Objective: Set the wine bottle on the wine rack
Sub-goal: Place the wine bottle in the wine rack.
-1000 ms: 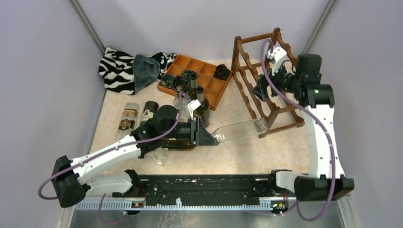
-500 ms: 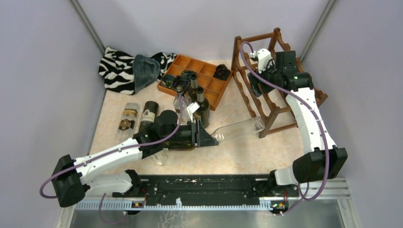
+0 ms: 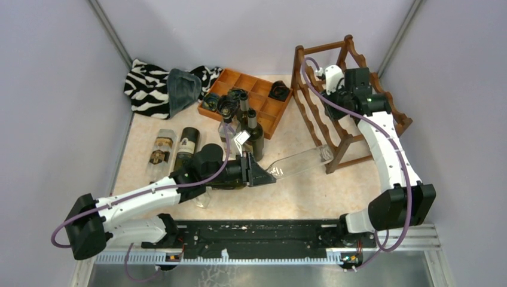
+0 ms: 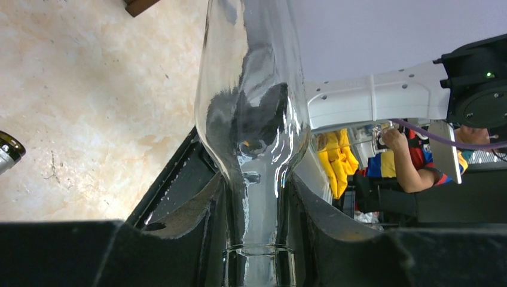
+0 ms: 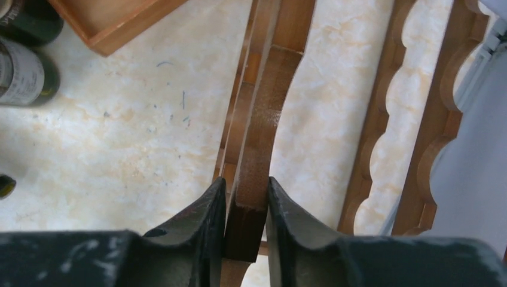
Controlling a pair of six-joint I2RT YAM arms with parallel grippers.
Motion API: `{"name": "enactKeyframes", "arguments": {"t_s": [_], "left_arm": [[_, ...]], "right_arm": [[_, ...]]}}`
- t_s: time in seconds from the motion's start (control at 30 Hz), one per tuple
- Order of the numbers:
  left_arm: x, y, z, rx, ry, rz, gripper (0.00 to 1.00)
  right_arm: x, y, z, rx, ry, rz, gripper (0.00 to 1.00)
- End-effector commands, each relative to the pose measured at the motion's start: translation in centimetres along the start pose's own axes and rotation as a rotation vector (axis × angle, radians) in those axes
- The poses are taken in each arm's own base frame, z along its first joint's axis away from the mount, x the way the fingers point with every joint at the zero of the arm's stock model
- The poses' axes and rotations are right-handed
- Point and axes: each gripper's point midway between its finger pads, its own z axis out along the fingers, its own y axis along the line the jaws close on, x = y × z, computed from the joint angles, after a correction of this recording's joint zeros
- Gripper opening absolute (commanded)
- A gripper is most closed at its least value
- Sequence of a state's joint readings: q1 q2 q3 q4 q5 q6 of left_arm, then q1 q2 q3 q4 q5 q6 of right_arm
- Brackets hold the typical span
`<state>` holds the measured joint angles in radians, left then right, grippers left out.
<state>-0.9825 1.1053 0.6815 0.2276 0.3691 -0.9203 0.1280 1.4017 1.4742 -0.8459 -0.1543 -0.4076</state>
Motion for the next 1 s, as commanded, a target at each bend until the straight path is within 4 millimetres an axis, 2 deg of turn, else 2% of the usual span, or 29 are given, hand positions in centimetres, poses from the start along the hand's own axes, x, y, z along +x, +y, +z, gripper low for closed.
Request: {"name": "enactKeyframes", "arguments": {"t_s": [0.0,0.1,0.23,0.73,0.97], "left_arm": [[-2.5,-3.1,0.0,0.113,-0.13,0.053,0.0],[-2.4,-3.2,0.1,0.108,-0.145,0.053,0.0],[-2.1,-3.1,0.3,0.094,-0.16,0.056,0.0],[-0.3,-2.4,2.6,0.089,-0.155,0.068,0.0],[0.2,-2.0,3.7,0.087,-0.142,0.074,0.0]], "right_arm": [[-0.4,-0.3,-1.8,0.045,-0.044,-0.001,0.17],[-0.2,-0.1,-2.7,0.05,-0.053,0.012,0.08],[-0.2,-0.1,-4.0,0.052,-0.079,0.037,0.02],[1.4,-0.8,-6.8,0.091,-0.111,0.095,0.0],[2.9,-1.4,-7.8,0.148,-0.102,0.106,0.0]]}}
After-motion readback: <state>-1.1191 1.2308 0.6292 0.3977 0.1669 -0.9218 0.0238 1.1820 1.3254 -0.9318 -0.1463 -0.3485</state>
